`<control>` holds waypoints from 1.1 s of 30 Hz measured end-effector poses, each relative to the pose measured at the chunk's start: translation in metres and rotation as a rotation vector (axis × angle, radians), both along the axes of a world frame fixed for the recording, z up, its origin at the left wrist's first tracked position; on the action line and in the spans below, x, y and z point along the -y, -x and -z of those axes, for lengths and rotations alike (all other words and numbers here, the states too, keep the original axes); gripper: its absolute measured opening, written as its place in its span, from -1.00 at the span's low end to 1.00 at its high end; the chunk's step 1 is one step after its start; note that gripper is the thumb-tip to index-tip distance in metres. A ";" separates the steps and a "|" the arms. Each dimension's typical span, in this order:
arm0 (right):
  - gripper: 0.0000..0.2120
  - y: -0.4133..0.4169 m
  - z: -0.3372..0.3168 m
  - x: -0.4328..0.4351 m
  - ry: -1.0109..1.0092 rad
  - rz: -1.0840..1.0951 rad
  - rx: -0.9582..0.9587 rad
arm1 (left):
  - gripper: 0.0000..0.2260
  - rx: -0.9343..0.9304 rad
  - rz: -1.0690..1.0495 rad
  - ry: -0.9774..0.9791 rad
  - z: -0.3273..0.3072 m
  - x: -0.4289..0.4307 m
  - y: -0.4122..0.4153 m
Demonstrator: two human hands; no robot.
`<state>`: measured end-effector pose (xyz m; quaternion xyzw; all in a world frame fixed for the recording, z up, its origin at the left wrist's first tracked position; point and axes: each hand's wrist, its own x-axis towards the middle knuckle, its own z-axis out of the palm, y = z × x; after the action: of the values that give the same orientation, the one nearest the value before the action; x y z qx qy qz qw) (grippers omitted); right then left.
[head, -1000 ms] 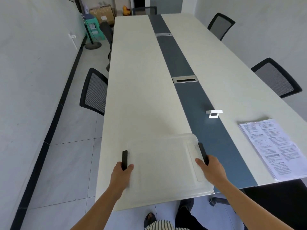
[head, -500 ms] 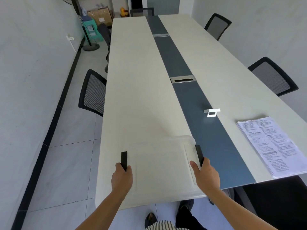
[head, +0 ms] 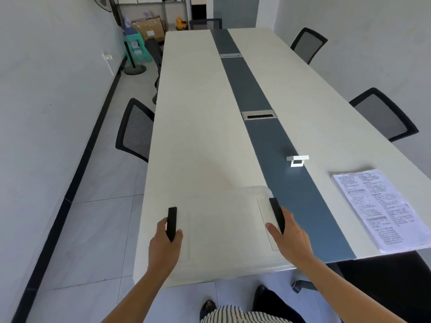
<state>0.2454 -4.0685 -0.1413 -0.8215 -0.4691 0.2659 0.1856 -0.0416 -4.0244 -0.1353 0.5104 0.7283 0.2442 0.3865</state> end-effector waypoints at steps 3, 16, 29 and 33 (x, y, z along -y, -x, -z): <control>-0.37 -0.002 -0.021 0.002 -0.045 -0.076 -0.092 | -0.57 0.071 -0.096 -0.066 -0.022 0.021 0.008; -0.45 0.022 -0.045 0.033 0.032 -0.544 -0.288 | -0.60 0.096 -0.668 -0.095 -0.045 0.204 0.009; -0.45 0.195 -0.034 0.080 0.101 -0.968 -0.334 | -0.63 -0.018 -1.105 -0.090 -0.038 0.358 0.102; -0.46 0.275 -0.030 0.088 0.096 -0.988 -0.366 | -0.63 -0.030 -1.128 -0.092 -0.037 0.369 0.174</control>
<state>-0.0297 -4.1560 -0.1114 -0.4502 -0.7476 0.4818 0.0791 -0.2160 -4.3937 -0.0983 0.0619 0.8823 0.4371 0.1632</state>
